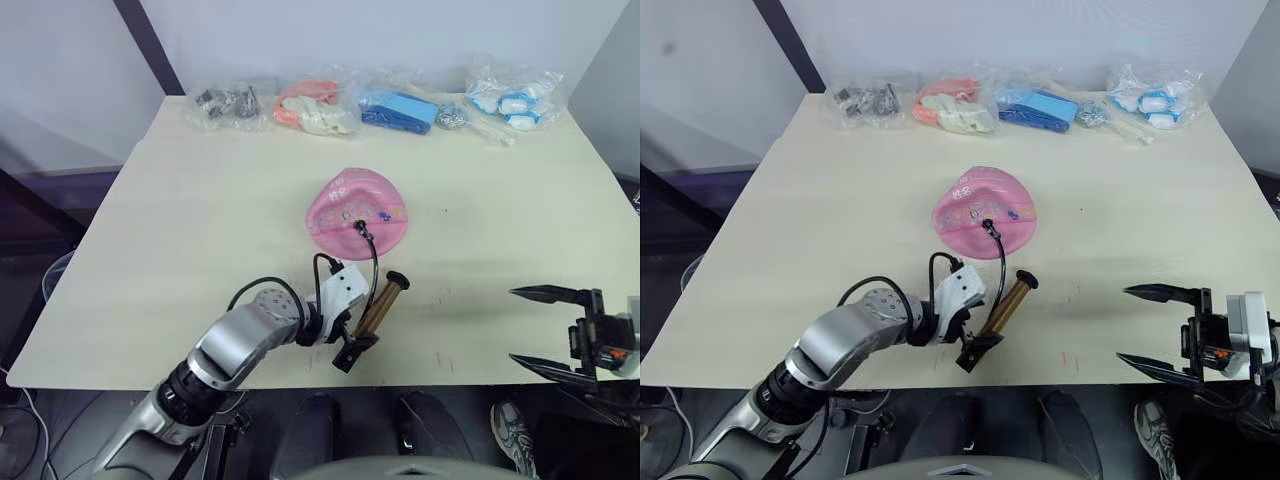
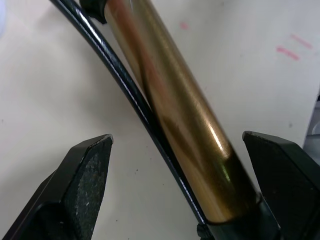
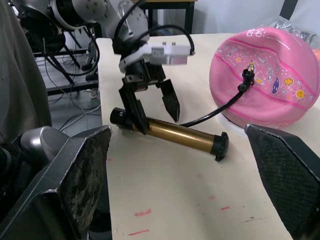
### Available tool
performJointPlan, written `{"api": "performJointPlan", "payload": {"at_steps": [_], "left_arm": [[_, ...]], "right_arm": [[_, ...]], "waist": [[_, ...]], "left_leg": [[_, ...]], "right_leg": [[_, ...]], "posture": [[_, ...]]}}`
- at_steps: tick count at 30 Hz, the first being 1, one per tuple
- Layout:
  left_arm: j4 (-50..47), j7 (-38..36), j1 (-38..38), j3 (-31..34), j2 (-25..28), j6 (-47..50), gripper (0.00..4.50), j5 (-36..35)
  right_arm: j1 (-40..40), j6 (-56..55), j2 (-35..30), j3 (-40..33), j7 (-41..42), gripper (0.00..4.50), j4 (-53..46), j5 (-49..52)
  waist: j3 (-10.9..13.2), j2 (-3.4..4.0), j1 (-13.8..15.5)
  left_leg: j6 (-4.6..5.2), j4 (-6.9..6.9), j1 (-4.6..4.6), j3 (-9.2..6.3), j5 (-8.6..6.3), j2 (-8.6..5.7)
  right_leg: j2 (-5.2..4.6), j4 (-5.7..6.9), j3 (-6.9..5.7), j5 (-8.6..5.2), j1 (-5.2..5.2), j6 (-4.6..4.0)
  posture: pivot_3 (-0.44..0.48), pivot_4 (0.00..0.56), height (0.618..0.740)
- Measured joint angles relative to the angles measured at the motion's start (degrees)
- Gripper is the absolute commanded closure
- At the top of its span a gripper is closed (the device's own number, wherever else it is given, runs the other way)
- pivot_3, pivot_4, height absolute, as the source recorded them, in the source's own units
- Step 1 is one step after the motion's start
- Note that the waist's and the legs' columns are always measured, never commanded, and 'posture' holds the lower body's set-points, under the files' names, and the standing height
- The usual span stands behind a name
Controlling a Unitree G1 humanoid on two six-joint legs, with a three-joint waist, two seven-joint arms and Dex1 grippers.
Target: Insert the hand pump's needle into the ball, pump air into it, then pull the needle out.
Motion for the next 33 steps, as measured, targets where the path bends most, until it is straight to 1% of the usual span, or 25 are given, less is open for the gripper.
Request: {"api": "performJointPlan", "payload": {"at_steps": [3,4,5,6,9,10,11,14,16,20,22,24,27,28,30,31,33], "left_arm": [[0.03,0.66,0.17,-0.53,-0.86,0.54,0.06,0.17],[0.22,0.94,0.21,-0.63,-0.96,0.57,0.6,0.43],[0.33,1.06,0.21,-0.63,-0.95,0.55,0.9,0.56],[0.36,1.16,0.23,-0.64,-0.94,0.53,1.35,0.75],[0.79,1.2,0.34,-0.89,0.15,-0.04,2.94,1.56],[0.93,1.19,0.33,-0.91,0.26,-0.27,3.36,1.69],[1.04,1.16,0.28,-1.13,0.5,-0.72,3.45,1.99],[2.0,-0.39,-0.26,-1.69,1.6,-2.8,3.45,2.32],[2.38,-2.95,-0.81,-2.34,4.04,-5.71,3.45,3.25],[4.0,-5.84,-0.7,-2.28,4.82,-10.63,3.45,3.6],[5.48,-9.17,-0.21,-0.94,4.86,-15.7,3.45,3.07],[6.16,-10.53,-0.09,0.04,4.69,-17.84,3.45,2.74],[9.04,-14.33,0.01,4.11,3.71,-23.17,3.45,0.76],[9.51,-14.76,0.01,4.95,3.26,-24.05,3.45,0.48],[12.02,-16.06,-0.15,7.62,1.46,-27.72,3.45,-0.31],[12.74,-16.4,-0.34,8.13,1.11,-28.42,3.45,-0.44],[14.64,-17.27,-0.66,9.61,0.13,-29.4,3.45,-0.99]], "right_arm": [[0.45,-0.01,-0.01,-0.08,0.17,0.0,-0.02,0.23],[0.46,-0.05,-0.03,-0.09,0.26,0.0,-0.01,0.24],[0.46,-0.07,-0.03,-0.09,0.3,0.0,0.01,0.24],[0.44,-0.11,-0.03,-0.09,0.33,0.0,0.02,0.24],[-0.17,-0.25,-0.03,-0.09,0.23,0.0,0.12,0.23],[-0.24,-0.3,-0.03,-0.09,0.22,0.0,0.12,0.23],[-0.32,-0.32,-0.02,-0.09,0.2,0.0,0.12,0.23],[-0.55,-0.38,-0.02,-0.09,0.13,0.0,0.17,0.23],[-0.56,-0.45,-0.02,-0.09,0.1,0.0,0.18,0.23],[-0.78,-0.25,0.9,-0.07,-1.55,0.0,-0.1,0.35],[-0.77,0.84,1.74,0.07,-4.33,0.0,-2.19,0.48],[-0.72,1.45,2.16,0.21,-5.95,0.0,-3.32,0.48],[-0.4,3.15,4.86,0.61,-12.13,0.0,-5.92,0.21],[-0.29,3.72,5.36,0.69,-13.24,0.0,-6.32,0.22],[-0.3,6.05,7.67,1.25,-18.63,0.0,-8.37,0.3],[-0.31,6.77,8.18,1.85,-20.11,0.0,-9.09,0.31],[-0.39,10.31,9.37,3.19,-25.68,0.0,-11.21,0.45]], "waist": [[0.0,0.0,-0.02],[0.0,0.0,-0.07],[0.0,0.0,-0.09],[0.0,0.0,-0.1],[0.0,0.0,-0.1],[0.0,0.0,-0.08],[0.0,0.0,-0.08],[0.0,0.0,-0.02],[-0.01,0.01,-0.1],[-0.01,0.01,-0.01],[-0.01,0.01,0.03],[-0.01,0.01,0.06],[-0.01,0.01,0.08],[-0.01,0.01,0.08],[-0.01,0.02,0.1],[-0.01,0.02,0.06],[-0.02,0.02,-0.06]], "left_leg": [[0.0,0.02,-0.01,0.0,0.0,0.01],[0.0,0.02,0.0,0.0,0.0,0.01],[0.0,0.02,0.0,0.0,0.0,0.0],[0.0,0.02,0.01,0.01,0.0,0.0],[0.0,0.03,0.01,0.01,0.0,-0.01],[0.0,0.03,0.01,0.01,0.0,-0.01],[0.0,0.03,0.01,0.01,0.0,-0.01],[0.0,0.05,0.0,0.01,0.0,-0.01],[0.0,0.05,0.01,0.02,0.0,-0.01],[0.0,0.06,0.0,0.03,0.0,0.02],[-0.01,0.06,-0.02,0.02,0.0,0.05],[-0.01,0.08,-0.02,0.02,0.0,0.06],[-0.01,0.08,-0.03,0.02,0.0,0.09],[0.0,0.1,-0.04,0.02,0.0,0.09],[-0.01,0.13,-0.05,0.02,0.0,0.09],[-0.01,0.14,-0.05,0.02,0.0,0.09],[0.0,0.14,-0.05,0.03,0.0,0.07]], "right_leg": [[0.0,0.01,0.0,0.0,0.0,0.0],[0.0,0.03,0.01,0.0,0.0,0.0],[0.0,0.03,0.01,0.0,0.0,0.0],[0.0,0.03,0.01,0.0,0.0,0.0],[0.01,0.04,0.02,0.0,0.0,0.0],[0.0,0.04,0.01,0.0,0.0,0.0],[0.0,0.04,0.01,0.0,0.0,0.0],[0.0,0.04,0.01,0.0,0.0,0.0],[0.01,0.06,0.03,0.0,-0.01,0.0],[-0.01,0.06,0.03,0.0,-0.01,0.0],[-0.01,0.06,0.02,0.0,-0.02,0.0],[-0.02,0.07,0.03,0.0,-0.02,0.0],[-0.02,0.07,0.02,0.0,-0.03,0.0],[-0.02,0.07,0.02,0.0,-0.03,0.0],[-0.02,0.09,0.02,0.0,-0.03,0.0],[-0.01,0.1,0.01,0.0,-0.04,0.0],[0.0,0.12,0.03,0.0,-0.07,0.0]], "posture": [[0.0,0.15,0.74],[0.0,0.15,0.74],[0.0,0.15,0.74],[0.0,0.15,0.74],[0.0,0.15,0.74],[0.0,0.15,0.74],[0.0,0.15,0.74],[0.0,0.15,0.74],[0.0,0.15,0.74],[0.0,0.15,0.74],[0.0,0.15,0.74],[0.0,0.15,0.74],[0.0,0.15,0.74],[0.0,0.15,0.74],[0.0,0.15,0.74],[0.0,0.15,0.74],[0.0,0.15,0.74]]}}
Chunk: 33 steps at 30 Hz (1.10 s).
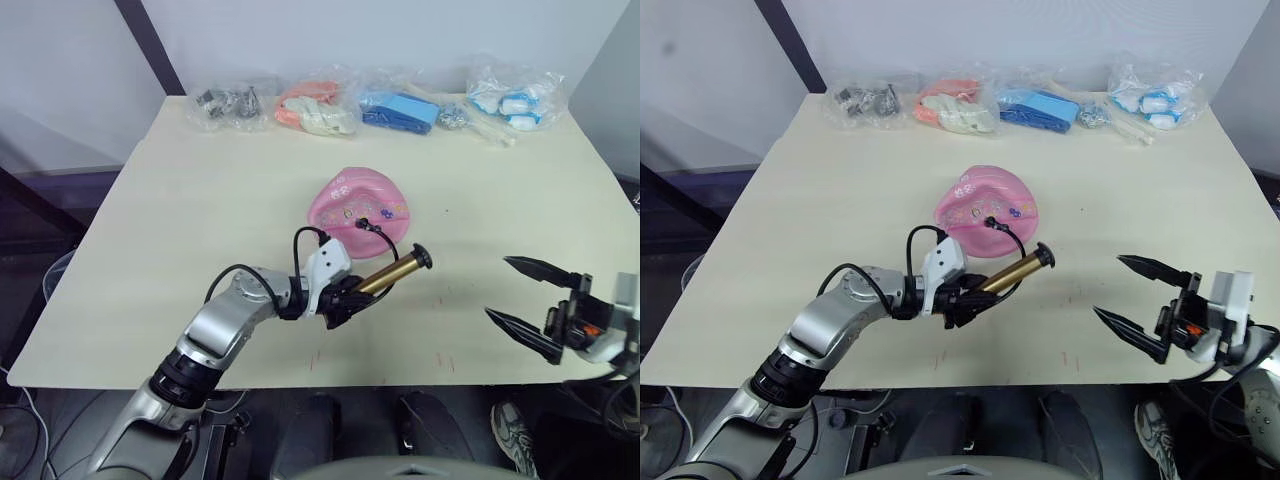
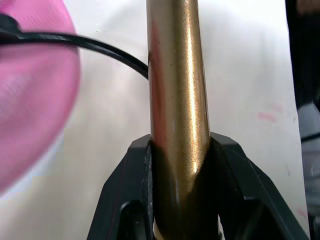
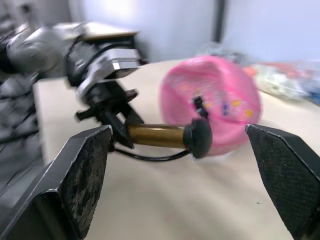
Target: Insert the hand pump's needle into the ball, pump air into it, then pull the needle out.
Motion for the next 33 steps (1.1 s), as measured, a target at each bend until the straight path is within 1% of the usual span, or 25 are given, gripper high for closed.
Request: {"api": "performJointPlan", "payload": {"at_steps": [4,9,10,12,14,17,20,22,26,33], "left_arm": [[2.66,-1.29,0.02,3.45,-2.41,-2.6,3.45,-1.5],[3.97,-3.06,1.44,5.64,-3.36,-6.18,3.45,-1.92],[4.08,-3.14,1.65,5.83,-3.59,-6.4,3.45,-1.99],[4.41,-4.27,3.67,6.86,-4.6,-8.65,3.45,-2.63],[4.4,-4.5,4.09,7.17,-4.77,-8.92,3.45,-2.77],[4.23,-5.55,5.99,8.43,-6.65,-10.34,3.45,-4.84],[3.75,-6.63,7.6,8.72,-7.57,-11.38,3.45,-5.99],[3.54,-6.86,7.93,9.03,-7.62,-11.58,3.45,-6.24],[3.08,-7.2,8.3,9.06,-8.22,-12.35,3.45,-6.66],[3.08,-7.8,8.3,9.07,-8.21,-12.74,3.45,-6.68]], "right_arm": [[-1.5,6.42,3.6,3.07,-10.2,0.0,-4.64,2.12],[-4.58,13.68,8.17,7.06,-21.77,0.0,-8.94,5.83],[-4.77,14.16,8.5,7.31,-22.5,0.0,-9.06,6.2],[-6.98,19.43,11.14,9.43,-29.85,0.0,-10.62,10.9],[-7.54,20.65,11.42,9.81,-31.34,0.0,-10.82,12.0],[-10.96,25.41,13.57,11.84,-37.41,0.0,-10.43,15.51],[-13.95,28.45,14.32,12.53,-41.24,0.0,-9.38,18.14],[-14.59,29.29,14.81,12.55,-42.37,0.0,-8.41,19.3],[-18.64,31.77,16.22,12.53,-45.34,0.0,-5.6,23.33],[-21.33,33.55,16.79,12.45,-46.78,0.0,-3.51,26.68]], "waist": [[0.0,0.0,-0.1],[-0.01,0.01,-0.12],[-0.01,0.01,-0.13],[-0.01,0.01,-0.12],[-0.01,0.01,-0.12],[-0.02,0.01,-0.25],[-0.02,0.01,-0.23],[-0.02,0.01,-0.22],[-0.02,0.01,-0.26],[-0.02,0.01,-0.3]], "left_leg": [[0.0,0.01,-0.02,-0.01,0.0,-0.01],[0.0,0.01,-0.02,-0.01,0.0,-0.04],[0.0,0.01,-0.02,-0.02,0.0,-0.04],[0.01,0.02,-0.04,-0.02,0.0,0.0],[0.02,0.02,-0.04,-0.01,-0.01,-0.02],[0.03,0.03,-0.04,0.0,-0.02,0.0],[0.05,0.02,-0.05,0.0,-0.02,-0.09],[0.06,0.02,-0.04,0.0,-0.03,-0.12],[0.07,0.03,-0.03,0.02,-0.04,-0.13],[0.09,0.03,-0.04,0.02,-0.04,-0.14]], "right_leg": [[0.01,0.03,-0.01,0.0,-0.04,0.0],[0.01,0.04,0.0,0.0,-0.05,0.0],[0.01,0.04,0.0,0.0,-0.05,0.0],[0.01,0.04,0.0,0.0,-0.07,0.0],[0.01,0.03,0.0,0.0,-0.07,0.0],[0.01,0.07,0.02,0.0,-0.09,0.0],[0.02,0.06,0.0,0.0,-0.09,0.0],[0.02,0.06,0.0,0.0,-0.09,0.0],[0.03,0.08,0.02,0.0,-0.09,0.0],[0.04,0.08,0.02,0.0,-0.1,0.0]], "posture": [[0.0,0.15,0.74],[0.0,0.15,0.74],[0.0,0.15,0.74],[0.0,0.15,0.74],[0.0,0.15,0.74],[0.0,0.15,0.74],[0.0,0.15,0.74],[0.0,0.15,0.74],[0.0,0.15,0.74],[0.0,0.15,0.74]]}}
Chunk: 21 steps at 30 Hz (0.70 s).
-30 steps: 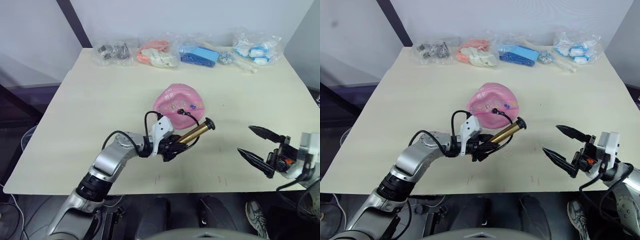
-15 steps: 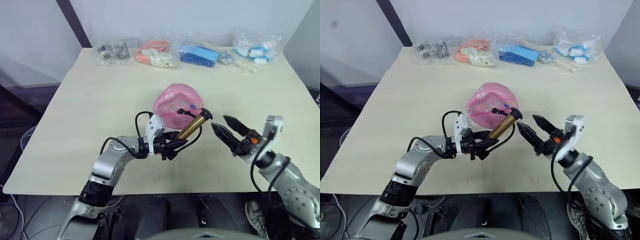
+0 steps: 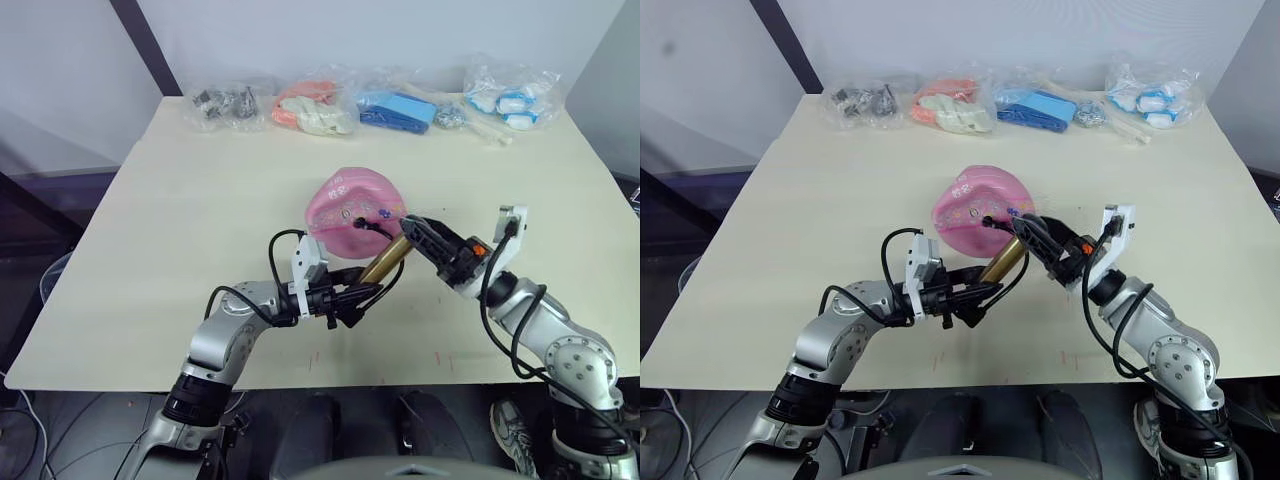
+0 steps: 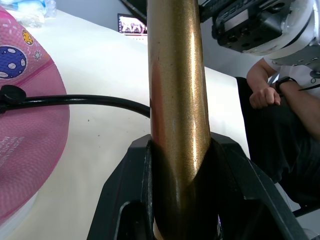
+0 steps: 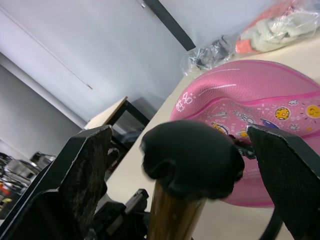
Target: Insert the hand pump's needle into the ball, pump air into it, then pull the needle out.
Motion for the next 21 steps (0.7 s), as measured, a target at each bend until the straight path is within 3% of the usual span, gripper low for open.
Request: {"api": "performJointPlan", "payload": {"at_steps": [19,21], "left_arm": [[0.0,0.02,-0.01,-0.02,-0.39,-0.34,3.45,0.04],[0.0,0.02,0.0,-0.03,-0.4,-0.34,3.45,0.04]], "right_arm": [[-1.45,-0.01,1.66,0.24,-0.02,0.0,0.05,0.45],[-1.45,-0.01,1.82,0.28,-0.01,0.79,0.06,0.36]], "waist": [[0.0,0.0,-0.05],[0.0,0.0,-0.04]], "left_leg": [[0.01,0.0,0.0,0.01,-0.01,0.0],[0.01,0.0,0.0,0.01,-0.01,0.0]], "right_leg": [[0.02,0.0,0.01,0.0,-0.01,0.0],[0.01,0.01,0.01,0.0,-0.01,0.0]], "posture": [[0.0,0.15,0.74],[0.0,0.15,0.74]]}}
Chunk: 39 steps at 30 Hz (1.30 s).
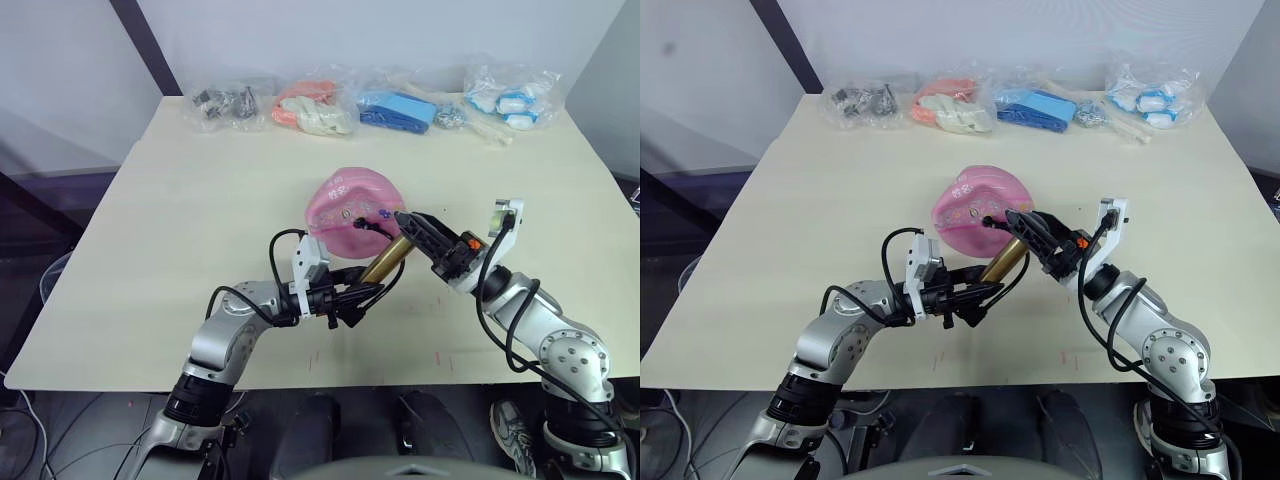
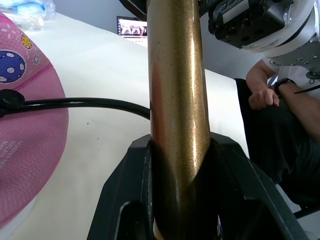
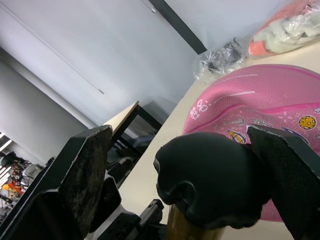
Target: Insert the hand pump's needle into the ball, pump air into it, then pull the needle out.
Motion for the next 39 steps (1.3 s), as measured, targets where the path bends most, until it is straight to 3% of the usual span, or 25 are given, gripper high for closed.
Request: {"api": "performJointPlan", "payload": {"at_steps": [4,16,18,19,25,32,39], "left_arm": [[-0.26,-0.04,0.03,0.01,-0.04,-0.11,3.45,-0.25],[-0.26,0.39,0.07,0.01,-0.06,0.05,3.45,-0.29],[-0.26,0.78,0.03,-0.04,-0.07,0.3,2.24,-0.26],[-0.26,1.07,-0.01,-0.02,-0.06,0.31,2.15,-0.2],[0.13,0.01,-1.68,0.15,1.36,0.31,0.05,-0.17],[3.24,-12.58,-2.91,-0.17,9.2,0.46,0.05,-1.74],[9.7,-19.64,-9.03,-3.78,11.01,1.46,0.05,-0.03]], "right_arm": [[-0.01,-0.16,-0.03,-0.14,-0.09,2.52,0.94,-0.84],[-0.12,-0.18,0.62,-0.34,-0.24,2.54,1.03,-1.6],[-0.14,-0.15,0.49,-0.38,-0.21,2.54,1.25,-1.72],[-0.14,-0.12,0.39,-0.39,-0.21,2.54,1.27,-1.73],[-0.14,-0.02,-1.64,-0.54,1.34,2.54,1.25,-1.49],[-3.15,-0.11,-10.2,0.23,11.24,2.54,-0.1,-5.23],[-7.81,-0.12,-13.94,2.69,19.03,2.54,-0.29,-8.95]], "waist": [[0.0,0.0,-0.02],[0.0,0.0,-0.02],[0.0,0.0,-0.02],[0.0,0.0,-0.02],[0.0,0.0,-0.06],[0.01,0.01,-0.11],[0.01,0.0,-0.06]], "left_leg": [[0.0,0.0,0.0,0.0,0.0,0.0],[0.0,0.0,0.0,0.0,0.0,0.0],[0.0,0.0,0.0,0.0,0.0,0.0],[0.0,0.0,0.0,0.0,0.0,0.0],[0.0,-0.01,0.0,0.01,0.0,-0.01],[0.01,-0.01,0.0,0.03,-0.01,0.0],[0.12,0.03,-0.03,0.03,-0.07,-0.01]], "right_leg": [[0.0,0.0,0.0,0.0,0.0,0.0],[0.0,0.0,0.0,0.0,-0.01,0.0],[0.0,0.0,0.0,0.0,-0.01,0.0],[0.01,0.0,0.0,0.0,-0.01,0.0],[0.01,0.0,0.01,0.0,-0.01,0.0],[0.06,0.0,0.0,0.0,-0.02,0.0],[0.04,-0.03,-0.01,0.0,-0.02,0.0]], "posture": [[0.0,0.15,0.74],[0.0,0.15,0.74],[0.0,0.15,0.74],[0.0,0.15,0.74],[0.0,0.15,0.74],[0.0,0.15,0.74],[0.0,0.15,0.74]]}}
